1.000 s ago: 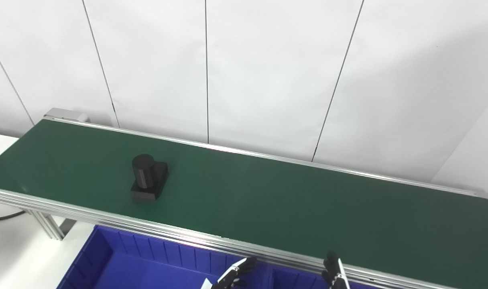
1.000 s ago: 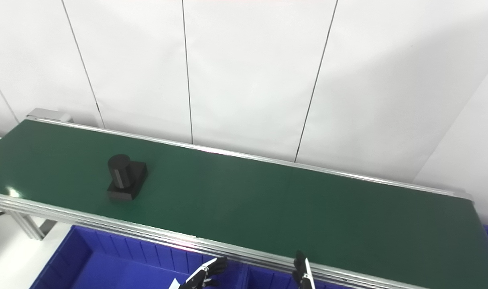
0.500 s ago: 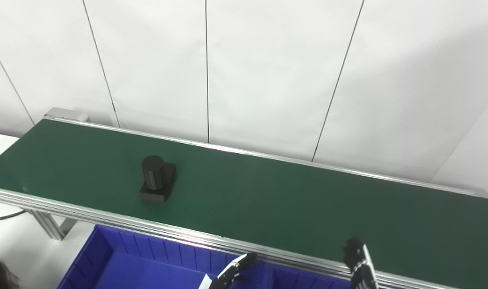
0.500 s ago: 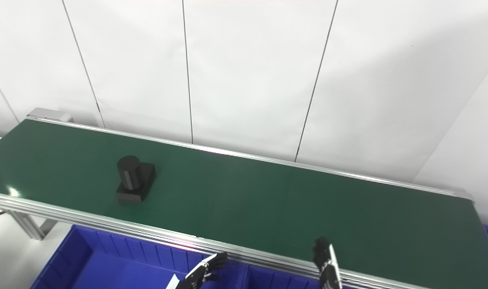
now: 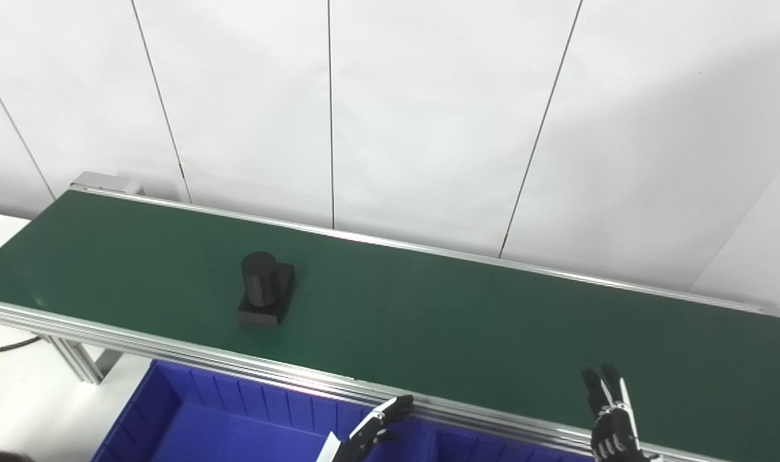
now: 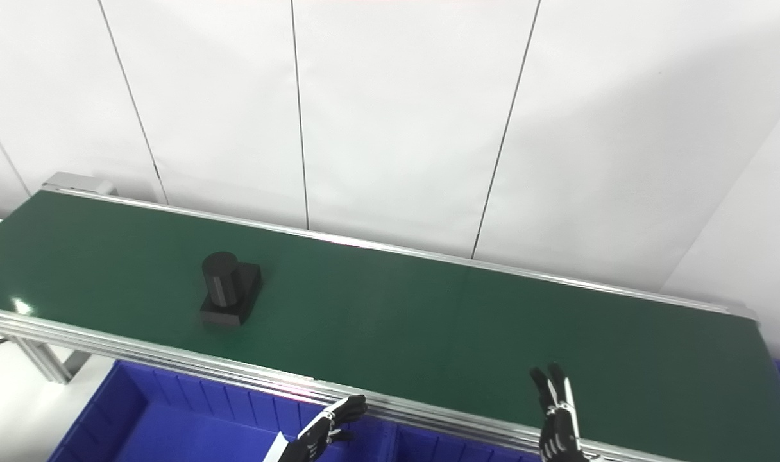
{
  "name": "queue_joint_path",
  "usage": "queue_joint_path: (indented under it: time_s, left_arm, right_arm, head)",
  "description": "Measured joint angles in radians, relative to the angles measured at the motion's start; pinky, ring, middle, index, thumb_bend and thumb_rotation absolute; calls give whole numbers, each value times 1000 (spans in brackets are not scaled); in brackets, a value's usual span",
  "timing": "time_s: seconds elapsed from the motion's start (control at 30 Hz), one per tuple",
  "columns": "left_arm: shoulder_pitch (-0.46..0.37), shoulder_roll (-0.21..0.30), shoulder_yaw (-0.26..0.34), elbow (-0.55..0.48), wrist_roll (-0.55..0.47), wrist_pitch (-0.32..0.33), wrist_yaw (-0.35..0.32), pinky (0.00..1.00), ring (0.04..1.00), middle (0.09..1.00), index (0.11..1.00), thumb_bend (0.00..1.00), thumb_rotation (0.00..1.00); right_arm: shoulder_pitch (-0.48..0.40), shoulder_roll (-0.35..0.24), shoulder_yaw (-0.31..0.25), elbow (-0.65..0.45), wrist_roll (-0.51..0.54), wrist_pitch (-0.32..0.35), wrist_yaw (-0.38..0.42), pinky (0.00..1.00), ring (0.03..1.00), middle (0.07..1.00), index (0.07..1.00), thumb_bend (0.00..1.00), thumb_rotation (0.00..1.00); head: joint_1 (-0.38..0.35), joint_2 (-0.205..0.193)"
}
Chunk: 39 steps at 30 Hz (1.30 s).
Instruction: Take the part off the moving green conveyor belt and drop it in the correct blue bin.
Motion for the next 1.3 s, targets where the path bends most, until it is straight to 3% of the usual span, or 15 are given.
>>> queue_joint_path:
  time_s: [0.23, 0.63, 0.83, 1.0, 1.13, 1.3]
  left_arm:
    - [1, -8, 0, 0, 1, 0, -1, 773, 861, 857, 861, 796, 988]
    - [4, -11, -3, 0, 2, 0, 2, 758, 854, 856, 859, 816, 976]
    - [3, -16, -8, 4, 3, 0, 5, 758, 855, 856, 854, 801, 965]
    - [3, -18, -17, 8, 6, 0, 12, 755, 852, 854, 854, 823, 970]
    - [3, -18, -17, 8, 5, 0, 12, 763, 858, 859, 858, 810, 963]
    - [5, -18, -20, 7, 5, 0, 12, 771, 862, 861, 861, 809, 961]
  right_arm:
    - [-40, 2, -65, 7, 9, 0, 3, 971, 943, 920, 796, 862, 932]
    - [-145, -46, -108, 59, 96, 0, 76, 838, 859, 859, 824, 802, 795]
    - [-198, -65, -110, 91, 64, 0, 82, 798, 843, 854, 832, 840, 812]
    - [-260, -93, -98, 159, 20, 0, 113, 793, 846, 854, 827, 856, 771]
    - [-313, -81, -95, 172, 61, 36, 124, 791, 841, 851, 826, 828, 717]
    - [-381, -66, -79, 190, 50, 66, 134, 761, 832, 857, 839, 841, 732]
  head:
    - [8, 2]
    - [15, 5]
    - [25, -2]
    - [29, -6]
    - [29, -3]
    - [31, -2]
